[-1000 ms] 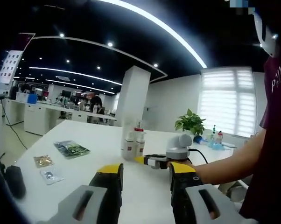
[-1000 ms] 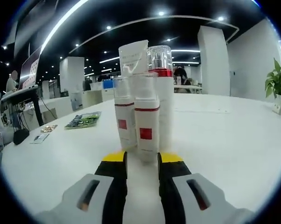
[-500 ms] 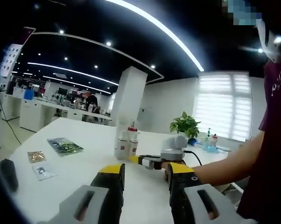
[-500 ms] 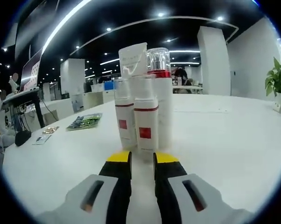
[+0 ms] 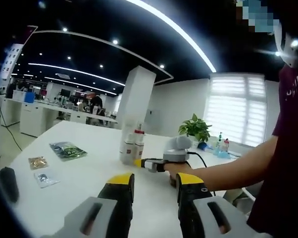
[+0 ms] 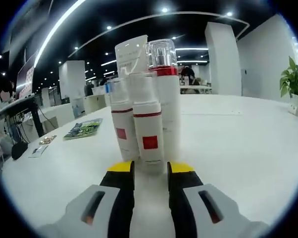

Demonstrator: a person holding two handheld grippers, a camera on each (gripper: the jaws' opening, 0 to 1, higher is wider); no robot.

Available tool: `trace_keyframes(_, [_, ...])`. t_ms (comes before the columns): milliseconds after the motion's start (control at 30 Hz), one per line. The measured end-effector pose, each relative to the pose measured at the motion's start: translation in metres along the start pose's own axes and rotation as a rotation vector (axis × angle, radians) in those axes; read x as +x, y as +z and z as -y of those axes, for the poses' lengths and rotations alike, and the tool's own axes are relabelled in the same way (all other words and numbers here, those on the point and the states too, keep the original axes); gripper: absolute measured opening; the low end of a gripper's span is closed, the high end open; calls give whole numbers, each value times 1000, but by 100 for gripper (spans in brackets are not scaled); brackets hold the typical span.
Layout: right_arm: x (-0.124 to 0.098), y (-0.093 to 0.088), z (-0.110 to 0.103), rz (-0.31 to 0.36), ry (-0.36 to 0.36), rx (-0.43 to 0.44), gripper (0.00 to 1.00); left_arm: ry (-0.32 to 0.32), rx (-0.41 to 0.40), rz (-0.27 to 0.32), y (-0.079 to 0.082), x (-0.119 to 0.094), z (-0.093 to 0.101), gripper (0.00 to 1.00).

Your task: Arrange the skincare products in the storage area until every visible bottle or jar stands upright without overlapping.

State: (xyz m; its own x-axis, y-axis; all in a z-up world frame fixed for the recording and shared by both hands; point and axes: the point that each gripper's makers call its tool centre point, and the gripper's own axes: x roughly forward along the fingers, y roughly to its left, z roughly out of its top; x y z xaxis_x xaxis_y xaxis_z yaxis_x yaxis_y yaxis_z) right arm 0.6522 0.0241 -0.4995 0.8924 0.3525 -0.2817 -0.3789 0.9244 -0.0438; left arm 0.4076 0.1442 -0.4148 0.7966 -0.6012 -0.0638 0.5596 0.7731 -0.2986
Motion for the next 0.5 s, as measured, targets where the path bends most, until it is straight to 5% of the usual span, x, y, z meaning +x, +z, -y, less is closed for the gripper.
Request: trace_keyframes(500, [2, -3, 8, -20, -36, -19, 17, -12, 20, -15, 0, -5, 9, 34])
